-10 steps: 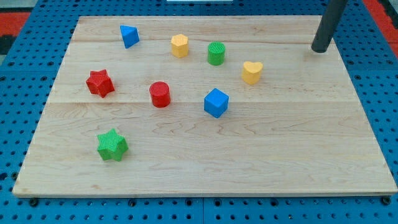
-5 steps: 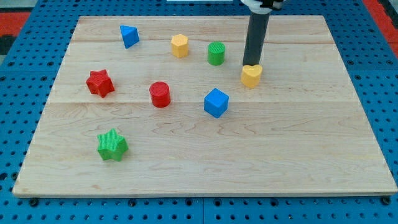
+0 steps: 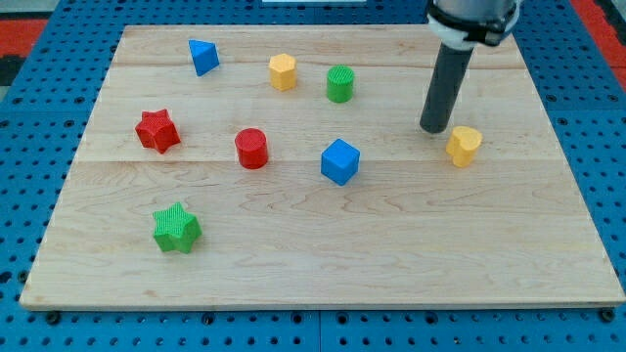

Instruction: Nudge the yellow heart towards the bottom center

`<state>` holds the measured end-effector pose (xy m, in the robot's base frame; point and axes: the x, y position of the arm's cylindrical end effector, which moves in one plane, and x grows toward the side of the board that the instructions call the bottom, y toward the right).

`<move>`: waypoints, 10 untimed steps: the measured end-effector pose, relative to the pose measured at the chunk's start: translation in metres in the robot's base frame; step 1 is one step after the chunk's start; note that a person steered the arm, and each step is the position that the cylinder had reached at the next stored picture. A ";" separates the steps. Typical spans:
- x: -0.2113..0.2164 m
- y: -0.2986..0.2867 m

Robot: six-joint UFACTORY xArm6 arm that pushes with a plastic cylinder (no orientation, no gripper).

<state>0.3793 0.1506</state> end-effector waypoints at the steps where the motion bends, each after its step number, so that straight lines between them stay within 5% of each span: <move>1: 0.033 0.045; 2: 0.098 0.028; 4: 0.049 -0.001; 7: 0.137 0.024; 10: 0.113 0.004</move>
